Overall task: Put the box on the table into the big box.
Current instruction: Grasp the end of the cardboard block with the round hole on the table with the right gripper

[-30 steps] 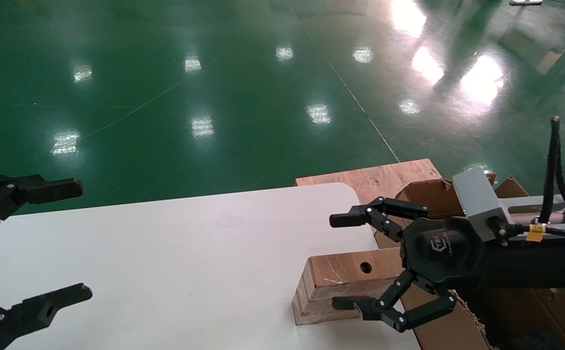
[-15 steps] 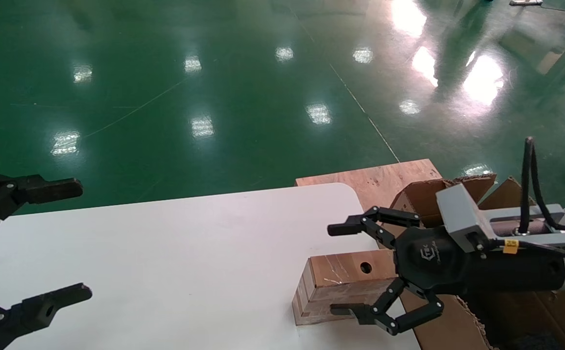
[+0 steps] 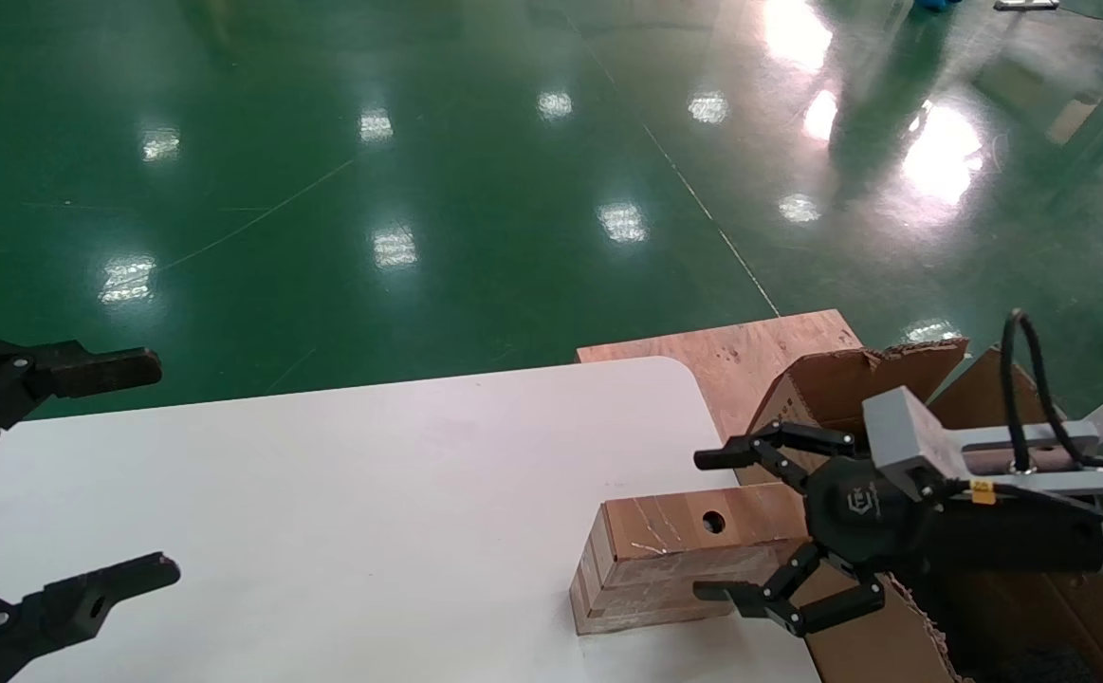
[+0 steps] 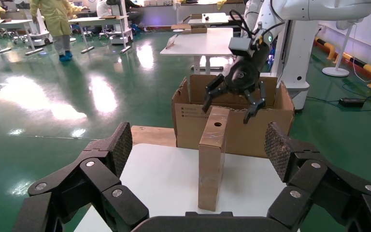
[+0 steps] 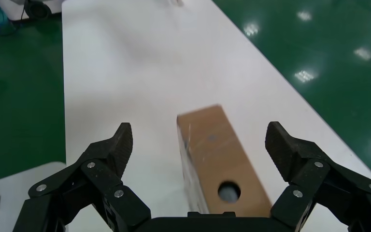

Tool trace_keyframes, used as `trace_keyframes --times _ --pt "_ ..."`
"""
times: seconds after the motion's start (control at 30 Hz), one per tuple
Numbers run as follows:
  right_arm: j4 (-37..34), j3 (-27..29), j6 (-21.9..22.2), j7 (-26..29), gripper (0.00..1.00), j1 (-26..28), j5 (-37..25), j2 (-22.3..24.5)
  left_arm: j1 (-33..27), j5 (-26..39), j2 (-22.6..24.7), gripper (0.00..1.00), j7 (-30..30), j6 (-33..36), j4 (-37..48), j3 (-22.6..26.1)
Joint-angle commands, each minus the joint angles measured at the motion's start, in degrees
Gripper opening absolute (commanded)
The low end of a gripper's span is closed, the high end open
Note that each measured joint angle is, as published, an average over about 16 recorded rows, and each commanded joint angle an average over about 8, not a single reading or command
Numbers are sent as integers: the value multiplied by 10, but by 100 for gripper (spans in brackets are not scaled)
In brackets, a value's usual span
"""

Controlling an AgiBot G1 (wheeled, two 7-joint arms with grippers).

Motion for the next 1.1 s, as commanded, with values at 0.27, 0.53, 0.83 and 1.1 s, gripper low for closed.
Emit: trace_keyframes --times 0.27,0.53,0.83,1.1 --pt "-20 -18 0 -12 100 10 -7 -4 0 0 0 100 0 0 0 0" --pt "-10 -21 6 -15 100 7 -8 -2 0 0 0 100 0 0 0 0" --pt "-8 -43 1 -42 100 17 -19 3 0 0 0 100 0 0 0 0" --pt "-26 -74 -2 -78 100 55 -37 -4 0 0 0 100 0 0 0 0"
